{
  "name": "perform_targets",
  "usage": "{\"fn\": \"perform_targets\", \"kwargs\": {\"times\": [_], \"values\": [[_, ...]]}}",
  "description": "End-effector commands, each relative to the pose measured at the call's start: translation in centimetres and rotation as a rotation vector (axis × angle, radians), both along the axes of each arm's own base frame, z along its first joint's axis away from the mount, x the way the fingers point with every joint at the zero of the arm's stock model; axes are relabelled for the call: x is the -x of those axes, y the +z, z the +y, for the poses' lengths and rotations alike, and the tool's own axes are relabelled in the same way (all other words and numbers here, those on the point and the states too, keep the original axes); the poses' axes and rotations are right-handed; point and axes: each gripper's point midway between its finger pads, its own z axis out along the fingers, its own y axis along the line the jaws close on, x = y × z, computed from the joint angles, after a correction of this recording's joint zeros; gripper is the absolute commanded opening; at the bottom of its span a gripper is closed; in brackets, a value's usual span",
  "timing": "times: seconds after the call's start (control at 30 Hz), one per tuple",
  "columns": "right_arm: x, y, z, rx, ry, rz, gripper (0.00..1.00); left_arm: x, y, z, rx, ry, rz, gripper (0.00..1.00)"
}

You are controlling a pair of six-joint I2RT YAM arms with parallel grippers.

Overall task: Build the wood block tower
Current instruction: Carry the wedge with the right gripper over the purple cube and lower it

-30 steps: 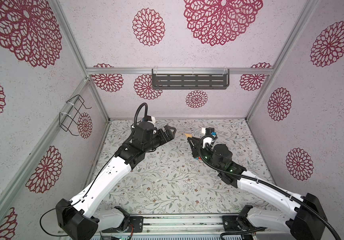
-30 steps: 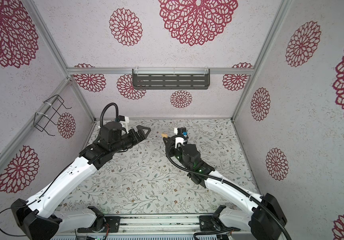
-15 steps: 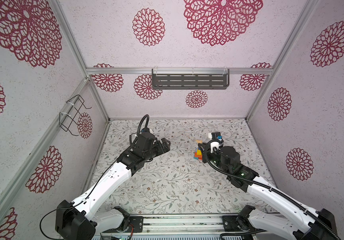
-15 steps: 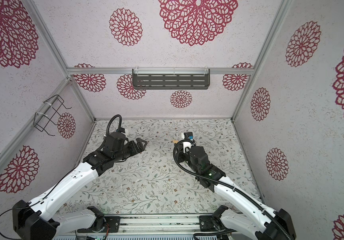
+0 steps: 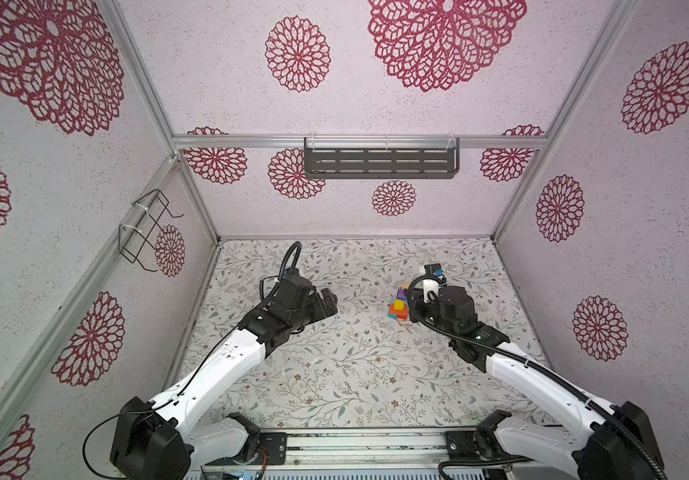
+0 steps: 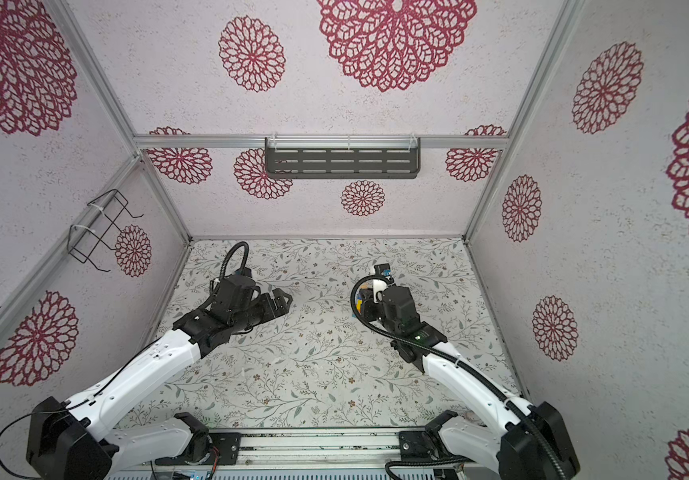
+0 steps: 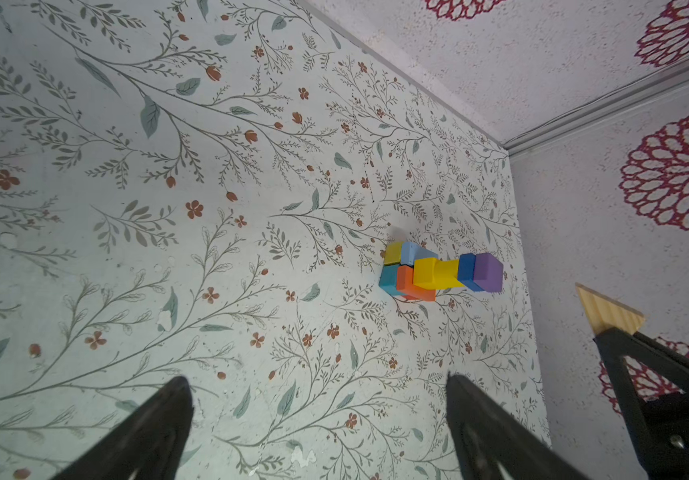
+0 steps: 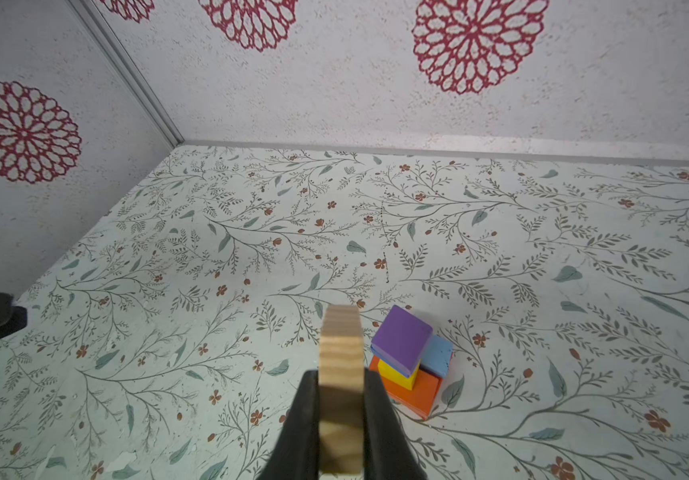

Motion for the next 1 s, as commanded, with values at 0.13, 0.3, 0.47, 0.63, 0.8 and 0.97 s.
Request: {"fn": "perform_targets", "kwargs": {"times": [0.13,0.3,0.47,0.63,0.8,0.97], "values": [[-1.7,1.8,0.4,0.001,0.012,-0.056,0.06,-0.5,-2.0,0.4,-0.034,0.011,0.016,0.97],[-2.7,0.8,0.3,0.025,0.005,-0.034,0.07,-0.5,-3.1,0.4,-0.046,0.010,0.037,0.97],[-3.3,0.3,0.1,0.042,-0.008,-0.030,0.07,-0.6,-3.6,0.4,-0.053,0.009,0.047,0.97],[-3.6,-0.1,-0.2,0.056,-0.015,-0.027,0.07,-0.8,-4.0,0.4,-0.054,0.008,0.059,0.97],[-3.8,-0.8,-0.6,0.066,-0.020,-0.014,0.10,-0.9,-4.3,0.1,-0.056,0.002,0.071,0.97],[-4.0,-1.1,-0.6,0.069,-0.015,-0.008,0.10,-1.0,-4.6,-0.1,-0.055,-0.001,0.082,0.97]]}}
